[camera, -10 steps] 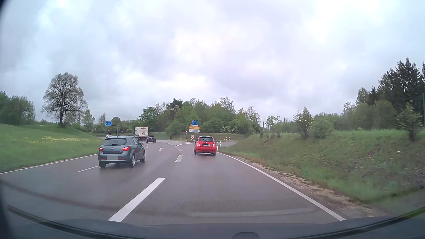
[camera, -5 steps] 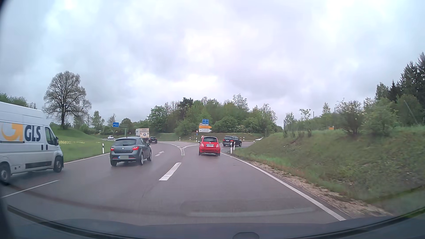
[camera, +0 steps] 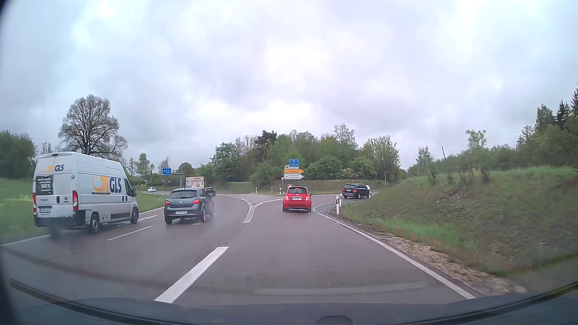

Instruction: Follow the waypoints while adhering to traffic rules and regulations

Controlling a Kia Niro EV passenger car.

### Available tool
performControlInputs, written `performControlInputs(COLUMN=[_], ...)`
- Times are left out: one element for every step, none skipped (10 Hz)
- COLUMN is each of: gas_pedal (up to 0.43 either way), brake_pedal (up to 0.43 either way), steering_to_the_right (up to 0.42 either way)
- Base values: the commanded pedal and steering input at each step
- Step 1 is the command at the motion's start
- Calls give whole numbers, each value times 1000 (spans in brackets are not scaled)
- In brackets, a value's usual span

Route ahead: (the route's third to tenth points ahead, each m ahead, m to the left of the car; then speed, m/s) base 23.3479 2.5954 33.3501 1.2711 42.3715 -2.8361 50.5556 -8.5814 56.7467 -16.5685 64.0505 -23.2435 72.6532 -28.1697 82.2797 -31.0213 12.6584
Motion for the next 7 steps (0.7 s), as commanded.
performControlInputs(gas_pedal=[110,110,98,98,98,98,98], brake_pedal=[0,0,0,0,0,0,0], steering_to_the_right=[-32,-31,-29,-25,-21,-18,-15])
